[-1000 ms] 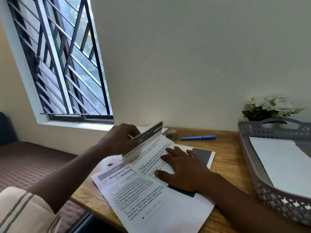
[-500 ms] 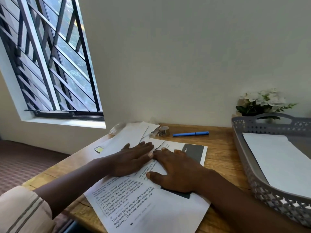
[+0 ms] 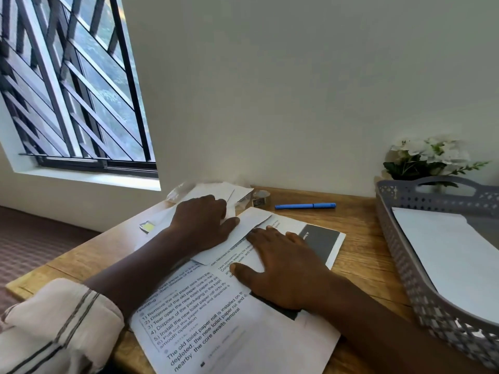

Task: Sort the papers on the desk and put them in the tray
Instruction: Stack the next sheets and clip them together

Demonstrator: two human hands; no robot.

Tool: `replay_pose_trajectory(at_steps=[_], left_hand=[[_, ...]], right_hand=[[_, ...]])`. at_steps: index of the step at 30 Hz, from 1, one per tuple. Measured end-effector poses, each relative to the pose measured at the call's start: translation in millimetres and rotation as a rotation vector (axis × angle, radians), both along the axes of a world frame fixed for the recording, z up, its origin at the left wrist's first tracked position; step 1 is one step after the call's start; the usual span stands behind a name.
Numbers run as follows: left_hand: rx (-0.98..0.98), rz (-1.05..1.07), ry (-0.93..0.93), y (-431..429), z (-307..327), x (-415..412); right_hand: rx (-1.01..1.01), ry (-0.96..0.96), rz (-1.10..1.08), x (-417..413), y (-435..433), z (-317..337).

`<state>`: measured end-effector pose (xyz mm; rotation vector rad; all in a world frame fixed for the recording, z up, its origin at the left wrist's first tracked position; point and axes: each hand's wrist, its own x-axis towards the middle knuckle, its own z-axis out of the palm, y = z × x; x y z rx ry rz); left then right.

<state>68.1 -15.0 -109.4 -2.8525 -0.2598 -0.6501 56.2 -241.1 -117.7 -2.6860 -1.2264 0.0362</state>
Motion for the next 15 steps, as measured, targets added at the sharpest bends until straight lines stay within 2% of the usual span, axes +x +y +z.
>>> replay_pose_trajectory(at_steps=[9, 13, 15], left_hand=[[-0.056, 0.109, 0.076, -15.2, -0.2, -21.4], [-0.222, 0.108, 0.144, -17.8, 7.9, -25.0], [-0.377, 0.072, 0.175, -14.5, 12.7, -23.6]], right_hand=[[0.07, -0.006, -0.115, -3.6, 2.1, 2.6], [0.154, 0.012, -0.17, -6.2, 0.6, 4.4], [0.192, 0.004, -0.178, -5.2, 0.7, 4.1]])
